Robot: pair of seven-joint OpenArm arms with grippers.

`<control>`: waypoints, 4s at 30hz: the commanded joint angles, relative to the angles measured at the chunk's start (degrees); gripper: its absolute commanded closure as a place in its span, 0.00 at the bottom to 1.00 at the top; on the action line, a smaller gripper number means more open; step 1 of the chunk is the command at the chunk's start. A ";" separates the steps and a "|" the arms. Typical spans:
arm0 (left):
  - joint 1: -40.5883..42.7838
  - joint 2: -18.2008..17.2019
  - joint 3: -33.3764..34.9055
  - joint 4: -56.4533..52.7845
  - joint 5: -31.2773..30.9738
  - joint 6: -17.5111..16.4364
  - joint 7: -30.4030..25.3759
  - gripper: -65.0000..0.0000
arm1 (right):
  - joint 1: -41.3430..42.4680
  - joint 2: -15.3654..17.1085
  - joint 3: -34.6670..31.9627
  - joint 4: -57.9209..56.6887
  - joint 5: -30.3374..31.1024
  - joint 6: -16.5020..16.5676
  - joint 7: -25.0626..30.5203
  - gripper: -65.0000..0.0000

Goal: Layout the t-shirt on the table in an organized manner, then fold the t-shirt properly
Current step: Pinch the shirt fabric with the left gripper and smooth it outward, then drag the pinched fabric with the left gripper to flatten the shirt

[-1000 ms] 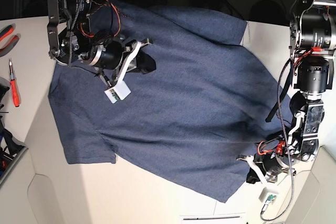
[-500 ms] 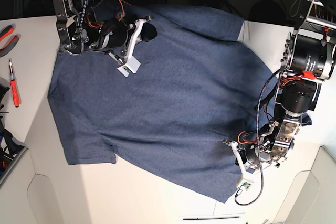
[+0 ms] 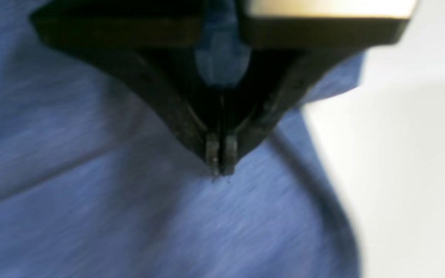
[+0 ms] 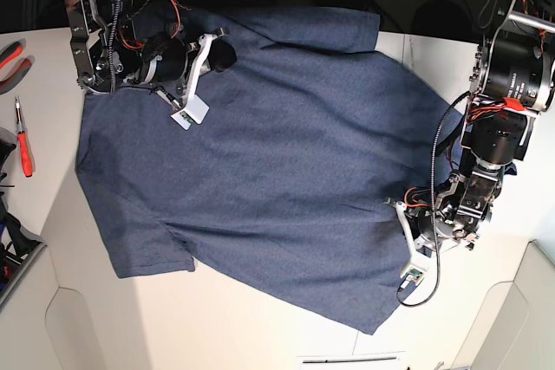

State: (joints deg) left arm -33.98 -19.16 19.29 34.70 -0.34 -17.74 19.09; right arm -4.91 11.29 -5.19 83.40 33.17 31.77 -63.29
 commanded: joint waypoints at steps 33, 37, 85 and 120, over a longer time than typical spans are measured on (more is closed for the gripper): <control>2.08 -13.11 -5.11 1.05 -39.34 -22.26 11.87 1.00 | 0.31 1.05 0.68 0.39 -2.71 -0.50 -1.01 1.00; 5.79 -13.16 -5.11 1.99 -44.92 -22.26 11.89 1.00 | 0.28 1.05 0.68 0.39 -2.73 -0.48 -1.01 1.00; 8.31 -4.31 -5.11 12.33 -5.66 -7.08 -13.64 1.00 | 0.28 1.05 0.68 0.39 -2.73 -0.48 -1.01 1.00; 2.56 -5.07 -9.88 0.81 -7.58 -20.17 -14.64 1.00 | 0.28 1.05 0.68 0.39 -2.56 -0.48 -0.81 1.00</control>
State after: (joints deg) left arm -29.41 -22.98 9.69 34.74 -6.94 -38.50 5.96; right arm -4.80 11.73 -4.73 83.50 32.99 31.77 -63.20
